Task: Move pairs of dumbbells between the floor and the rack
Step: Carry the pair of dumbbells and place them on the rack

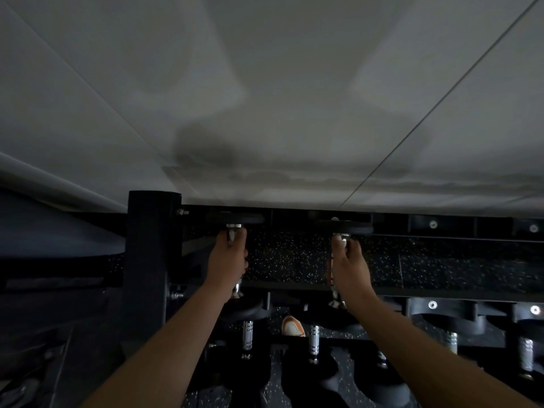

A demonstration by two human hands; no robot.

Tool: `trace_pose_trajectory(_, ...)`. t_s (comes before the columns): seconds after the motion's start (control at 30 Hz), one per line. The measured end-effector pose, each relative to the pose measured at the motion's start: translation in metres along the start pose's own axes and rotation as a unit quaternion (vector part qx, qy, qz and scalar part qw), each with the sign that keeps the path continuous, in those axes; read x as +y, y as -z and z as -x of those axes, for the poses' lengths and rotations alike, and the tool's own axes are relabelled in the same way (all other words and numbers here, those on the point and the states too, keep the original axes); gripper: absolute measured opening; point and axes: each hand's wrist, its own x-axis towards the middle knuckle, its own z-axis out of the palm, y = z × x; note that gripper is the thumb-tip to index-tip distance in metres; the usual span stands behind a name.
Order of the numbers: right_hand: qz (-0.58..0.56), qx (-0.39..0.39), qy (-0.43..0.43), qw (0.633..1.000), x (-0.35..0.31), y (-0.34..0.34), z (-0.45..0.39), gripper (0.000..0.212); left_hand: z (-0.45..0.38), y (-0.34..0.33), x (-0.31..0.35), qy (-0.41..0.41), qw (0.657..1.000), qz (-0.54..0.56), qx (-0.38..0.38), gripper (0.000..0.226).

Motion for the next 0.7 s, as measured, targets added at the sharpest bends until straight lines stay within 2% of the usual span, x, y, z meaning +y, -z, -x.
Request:
trace_pose_trajectory(0.27,0.026,-0.013,0.009,1.000,0.010,-0.005,-0.007,0.033,-0.003,0.005,-0.008,-0.032,0.996,-0.081,0.018,0.040)
trace_pose_trajectory(0.47,0.063,-0.021,0.008,0.998,0.010,-0.003,-0.005,0.034,0.015,0.001,-0.015,-0.065,0.990,-0.122,0.034,0.023)
trace_pose_trajectory(0.6,0.085,-0.036,0.009,0.996,0.009,0.000,0.000,0.064,0.026,-0.001,-0.010,-0.098,0.982,-0.156,0.048,0.032)
trace_pose_trajectory(0.7,0.098,-0.057,0.013,0.993,0.006,0.002,0.002,0.076,0.035,0.000,-0.008,-0.120,0.979,-0.160,0.048,0.039)
